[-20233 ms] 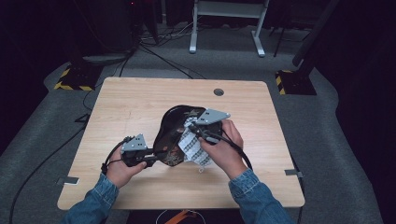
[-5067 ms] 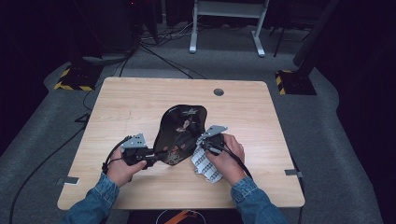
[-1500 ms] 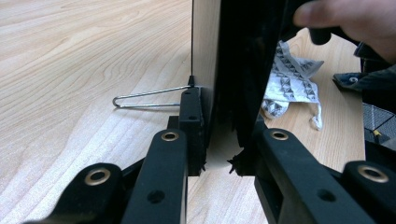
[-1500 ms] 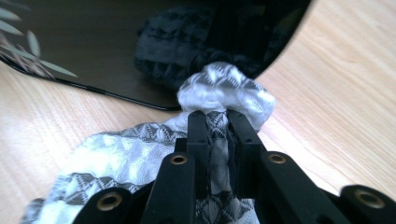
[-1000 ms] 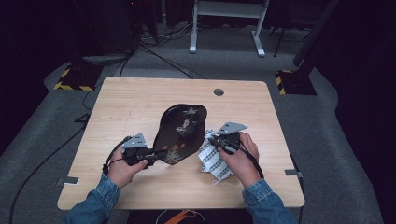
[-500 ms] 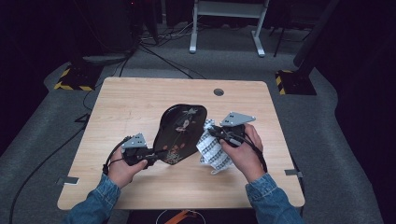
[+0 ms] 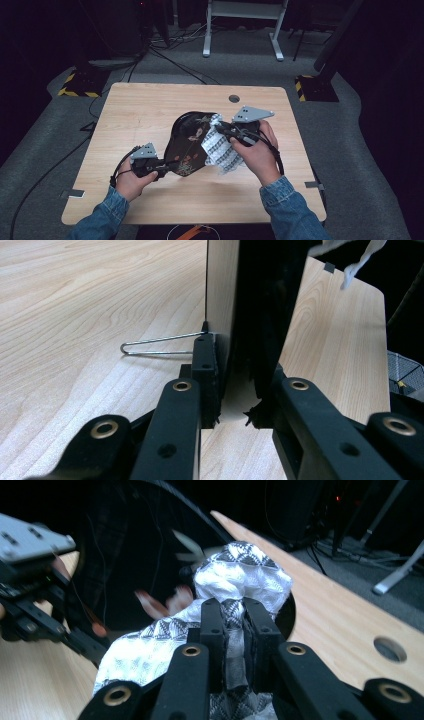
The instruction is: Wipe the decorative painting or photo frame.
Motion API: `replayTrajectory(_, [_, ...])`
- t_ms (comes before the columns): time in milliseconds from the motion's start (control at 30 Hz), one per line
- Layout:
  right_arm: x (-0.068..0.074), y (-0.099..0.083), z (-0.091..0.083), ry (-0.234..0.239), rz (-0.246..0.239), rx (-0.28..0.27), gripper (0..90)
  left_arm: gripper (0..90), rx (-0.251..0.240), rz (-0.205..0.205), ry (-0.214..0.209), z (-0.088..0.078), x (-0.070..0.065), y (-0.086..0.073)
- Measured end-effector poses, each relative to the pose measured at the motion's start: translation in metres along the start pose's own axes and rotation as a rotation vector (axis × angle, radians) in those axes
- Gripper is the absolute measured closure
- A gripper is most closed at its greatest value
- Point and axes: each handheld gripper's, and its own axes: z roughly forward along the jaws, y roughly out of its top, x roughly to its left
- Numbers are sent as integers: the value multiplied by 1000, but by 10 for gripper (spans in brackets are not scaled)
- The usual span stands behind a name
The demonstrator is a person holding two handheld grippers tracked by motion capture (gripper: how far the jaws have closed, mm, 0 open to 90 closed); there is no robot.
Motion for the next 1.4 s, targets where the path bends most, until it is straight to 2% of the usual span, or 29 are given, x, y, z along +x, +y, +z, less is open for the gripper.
replayTrajectory(267, [11,29,3,22,-45,-37,817,783,2,0,0,0,0,0])
replayTrajectory(700, [19,56,11,47,-53,-73,817,783,5,-1,-2,0,0,1])
replayTrajectory(1100, [20,66,25,43,-49,-100,816,783,8,7,-3,0,0,1])
replayTrajectory(1233, [20,67,31,29,-44,-97,814,784,10,22,3,0,0,1])
replayTrajectory(1400, [18,66,37,13,-48,-100,812,784,10,22,1,0,0,1])
